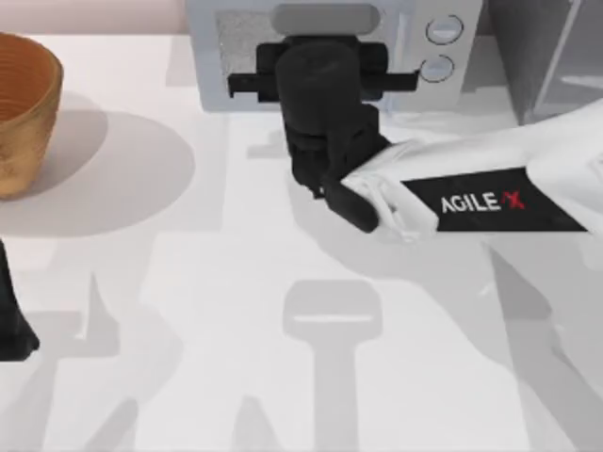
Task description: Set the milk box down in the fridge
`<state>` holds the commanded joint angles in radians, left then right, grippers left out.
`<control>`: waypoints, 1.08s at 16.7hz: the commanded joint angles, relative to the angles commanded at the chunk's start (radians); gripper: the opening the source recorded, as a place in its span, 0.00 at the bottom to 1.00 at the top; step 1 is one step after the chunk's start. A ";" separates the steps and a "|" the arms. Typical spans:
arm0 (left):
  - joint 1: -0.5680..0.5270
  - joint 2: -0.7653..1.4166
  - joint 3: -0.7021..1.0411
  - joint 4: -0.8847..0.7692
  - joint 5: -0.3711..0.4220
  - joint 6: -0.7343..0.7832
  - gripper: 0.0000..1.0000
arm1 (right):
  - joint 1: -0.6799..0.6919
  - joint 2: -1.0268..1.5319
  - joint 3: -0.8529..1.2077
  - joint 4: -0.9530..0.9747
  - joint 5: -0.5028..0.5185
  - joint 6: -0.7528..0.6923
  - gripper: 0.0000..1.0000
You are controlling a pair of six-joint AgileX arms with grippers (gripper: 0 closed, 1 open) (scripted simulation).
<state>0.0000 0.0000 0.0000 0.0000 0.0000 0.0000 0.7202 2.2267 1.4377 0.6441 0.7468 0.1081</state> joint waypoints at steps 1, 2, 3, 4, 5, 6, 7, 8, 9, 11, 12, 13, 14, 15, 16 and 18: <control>0.000 0.000 0.000 0.000 0.000 0.000 1.00 | 0.000 0.000 0.000 0.000 0.000 0.000 0.00; 0.000 0.000 0.000 0.000 0.000 0.000 1.00 | 0.000 0.000 0.000 0.000 0.000 0.000 0.00; 0.000 0.000 0.000 0.000 0.000 0.000 1.00 | 0.005 0.004 -0.002 0.003 0.000 0.002 0.00; 0.000 0.000 0.000 0.000 0.000 0.000 1.00 | 0.005 0.004 -0.002 0.003 0.000 0.002 0.00; 0.000 0.000 0.000 0.000 0.000 0.000 1.00 | 0.002 -0.006 -0.007 -0.002 0.000 0.003 0.00; 0.000 0.000 0.000 0.000 0.000 0.000 1.00 | -0.005 -0.026 -0.022 -0.012 -0.001 0.004 0.00; 0.000 0.000 0.000 0.000 0.000 0.000 1.00 | -0.018 -0.057 -0.046 -0.026 -0.003 0.005 0.00; 0.000 0.000 0.000 0.000 0.000 0.000 1.00 | -0.038 -0.098 -0.080 -0.044 -0.006 0.005 0.00; 0.000 0.000 0.000 0.000 0.000 0.000 1.00 | -0.064 -0.149 -0.124 -0.064 -0.011 0.004 0.00; 0.000 0.000 0.000 0.000 0.000 0.000 1.00 | -0.128 -0.283 -0.239 -0.108 -0.025 -0.003 0.00; 0.000 0.000 0.000 0.000 0.000 0.000 1.00 | -0.163 -0.365 -0.309 -0.128 -0.032 -0.008 0.00; 0.000 0.000 0.000 0.000 0.000 0.000 1.00 | -0.196 -0.457 -0.382 -0.145 -0.039 -0.013 0.00; 0.000 0.000 0.000 0.000 0.000 0.000 1.00 | -0.228 -0.555 -0.451 -0.159 -0.047 -0.019 0.00; 0.000 0.000 0.000 0.000 0.000 0.000 1.00 | -0.259 -0.657 -0.514 -0.171 -0.059 -0.026 0.00; 0.000 0.000 0.000 0.000 0.000 0.000 1.00 | -0.291 -0.763 -0.569 -0.184 -0.076 -0.033 0.00; 0.000 0.000 0.000 0.000 0.000 0.000 1.00 | -0.353 -0.987 -0.665 -0.211 -0.121 -0.046 0.00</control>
<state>0.0000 0.0000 0.0000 0.0000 0.0000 0.0000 0.3674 1.2394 0.7727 0.4326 0.6259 0.0618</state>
